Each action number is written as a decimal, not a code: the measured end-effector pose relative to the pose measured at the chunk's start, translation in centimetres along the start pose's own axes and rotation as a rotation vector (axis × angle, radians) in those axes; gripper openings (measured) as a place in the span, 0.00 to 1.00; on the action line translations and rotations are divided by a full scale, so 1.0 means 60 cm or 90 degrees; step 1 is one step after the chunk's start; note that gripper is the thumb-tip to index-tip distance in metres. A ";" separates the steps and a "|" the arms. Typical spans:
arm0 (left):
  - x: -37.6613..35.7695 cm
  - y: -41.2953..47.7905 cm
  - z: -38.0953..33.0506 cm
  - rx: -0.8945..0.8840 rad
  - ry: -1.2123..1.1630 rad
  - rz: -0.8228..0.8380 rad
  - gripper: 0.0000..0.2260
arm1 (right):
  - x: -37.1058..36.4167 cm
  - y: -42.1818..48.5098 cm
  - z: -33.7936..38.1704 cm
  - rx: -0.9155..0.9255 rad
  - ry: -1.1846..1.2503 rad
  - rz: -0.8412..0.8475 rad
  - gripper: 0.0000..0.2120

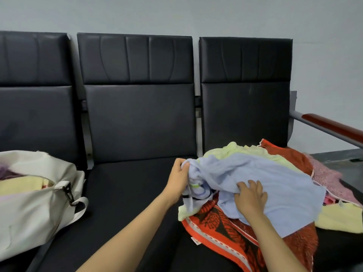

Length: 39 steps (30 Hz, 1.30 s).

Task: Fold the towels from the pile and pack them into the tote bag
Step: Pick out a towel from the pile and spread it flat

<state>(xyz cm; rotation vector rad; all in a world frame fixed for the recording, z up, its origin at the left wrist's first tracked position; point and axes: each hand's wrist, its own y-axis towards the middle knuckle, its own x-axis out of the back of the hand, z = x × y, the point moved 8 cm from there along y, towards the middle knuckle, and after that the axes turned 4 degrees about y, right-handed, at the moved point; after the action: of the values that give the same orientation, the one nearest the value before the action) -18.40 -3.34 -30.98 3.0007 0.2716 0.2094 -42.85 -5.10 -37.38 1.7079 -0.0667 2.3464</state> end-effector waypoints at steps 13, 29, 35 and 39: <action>0.321 -0.126 0.043 0.067 0.046 -0.231 0.06 | 0.014 -0.104 0.252 0.168 0.356 0.098 0.12; 0.339 -0.171 0.135 0.205 0.283 0.017 0.24 | -0.032 -0.165 0.342 0.177 0.429 0.179 0.10; 0.317 -0.170 0.135 0.161 0.606 0.044 0.17 | 0.026 -0.116 0.254 0.077 0.449 0.015 0.16; 0.305 -0.170 0.109 0.106 0.225 -0.002 0.20 | 0.041 -0.096 0.201 0.008 0.473 -0.033 0.15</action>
<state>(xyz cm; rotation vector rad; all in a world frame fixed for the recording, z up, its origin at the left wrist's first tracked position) -1.34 9.35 -36.46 3.1093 0.3408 0.7549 -31.06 -1.24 -31.82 0.7352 0.1202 2.7711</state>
